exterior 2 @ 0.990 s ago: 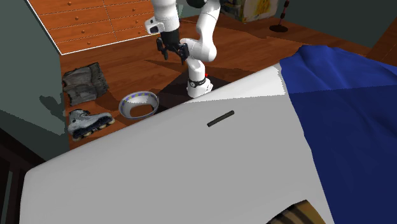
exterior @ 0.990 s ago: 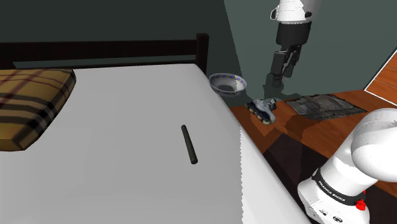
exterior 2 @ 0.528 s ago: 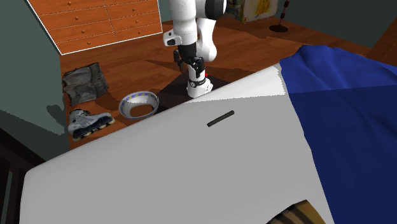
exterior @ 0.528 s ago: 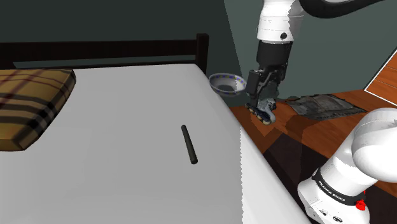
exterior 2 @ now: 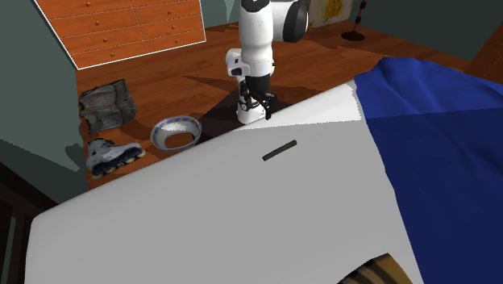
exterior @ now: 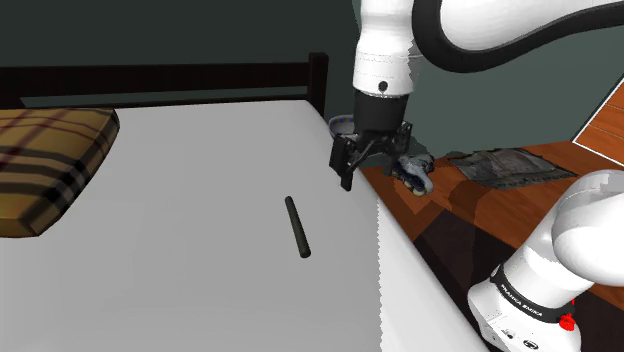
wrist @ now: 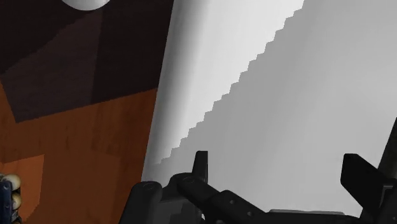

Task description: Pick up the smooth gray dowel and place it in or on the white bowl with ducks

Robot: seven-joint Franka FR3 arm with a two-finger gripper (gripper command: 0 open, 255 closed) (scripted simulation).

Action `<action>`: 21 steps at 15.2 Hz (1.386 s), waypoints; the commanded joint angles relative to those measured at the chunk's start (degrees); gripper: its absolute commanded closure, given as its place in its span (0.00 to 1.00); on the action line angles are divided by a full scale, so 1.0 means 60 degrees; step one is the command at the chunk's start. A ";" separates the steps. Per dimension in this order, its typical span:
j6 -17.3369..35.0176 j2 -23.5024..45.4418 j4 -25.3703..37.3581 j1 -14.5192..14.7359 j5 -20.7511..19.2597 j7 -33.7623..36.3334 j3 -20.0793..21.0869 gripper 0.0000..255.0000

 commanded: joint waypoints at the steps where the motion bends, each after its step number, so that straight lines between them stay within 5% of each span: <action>1: 0.0472 0.0524 0.0292 -0.0119 0.0096 0.0797 0.0532 0.00; 9: 0.2275 0.3255 0.1870 -0.0986 -0.0885 0.4207 0.2707 0.00; 21: 0.3341 0.3847 0.1304 -0.1038 -0.1211 0.4522 0.3014 0.00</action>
